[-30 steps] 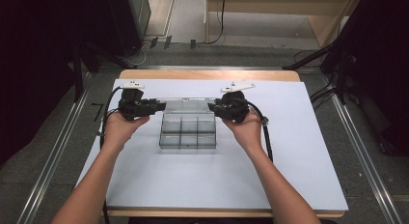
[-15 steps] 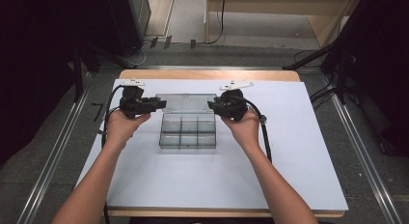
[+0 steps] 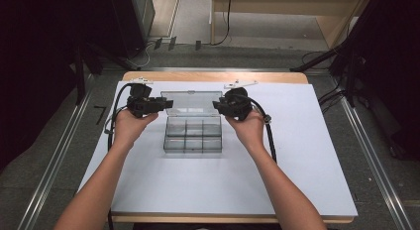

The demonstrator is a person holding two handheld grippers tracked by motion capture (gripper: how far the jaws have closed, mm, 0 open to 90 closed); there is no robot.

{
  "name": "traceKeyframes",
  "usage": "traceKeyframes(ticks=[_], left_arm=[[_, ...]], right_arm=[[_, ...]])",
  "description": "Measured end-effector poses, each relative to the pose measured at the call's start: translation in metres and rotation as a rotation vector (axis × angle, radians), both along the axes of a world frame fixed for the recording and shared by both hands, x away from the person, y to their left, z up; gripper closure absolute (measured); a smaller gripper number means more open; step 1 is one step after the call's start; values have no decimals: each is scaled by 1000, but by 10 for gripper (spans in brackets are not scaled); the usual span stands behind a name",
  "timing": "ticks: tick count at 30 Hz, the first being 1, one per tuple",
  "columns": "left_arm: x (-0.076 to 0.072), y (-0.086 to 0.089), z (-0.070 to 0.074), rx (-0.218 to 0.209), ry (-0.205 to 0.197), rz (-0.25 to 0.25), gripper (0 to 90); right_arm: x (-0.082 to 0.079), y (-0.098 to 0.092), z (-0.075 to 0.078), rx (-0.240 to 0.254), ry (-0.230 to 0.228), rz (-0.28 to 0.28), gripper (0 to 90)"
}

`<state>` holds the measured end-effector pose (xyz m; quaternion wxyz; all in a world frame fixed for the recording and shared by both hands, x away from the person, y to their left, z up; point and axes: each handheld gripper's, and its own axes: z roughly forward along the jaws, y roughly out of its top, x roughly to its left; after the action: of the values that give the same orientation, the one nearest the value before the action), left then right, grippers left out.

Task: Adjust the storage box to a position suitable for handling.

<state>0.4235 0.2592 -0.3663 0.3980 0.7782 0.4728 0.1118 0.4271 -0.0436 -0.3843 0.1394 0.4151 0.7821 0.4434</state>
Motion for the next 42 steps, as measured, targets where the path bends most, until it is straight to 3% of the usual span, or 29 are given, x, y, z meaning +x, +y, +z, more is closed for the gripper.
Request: traceKeyframes(ticks=[6, 12, 18, 36, 42], left_arm=[[4, 1, -2, -29, 10, 20, 621], [9, -2, -2, -14, 13, 27, 610], [13, -2, -4, -34, 28, 44, 608], [23, -7, -9, -4, 47, 55, 596], [27, -5, -11, -32, 62, 60, 601]], right_arm=[[4, 1, 0, 9, 11, -15, 692], [7, 2, -1, 9, 16, -27, 695], [11, 3, -1, 8, 24, -47, 700], [19, 7, -4, 1, 58, -79, 695], [24, 8, -5, 7, 75, -88, 683]])
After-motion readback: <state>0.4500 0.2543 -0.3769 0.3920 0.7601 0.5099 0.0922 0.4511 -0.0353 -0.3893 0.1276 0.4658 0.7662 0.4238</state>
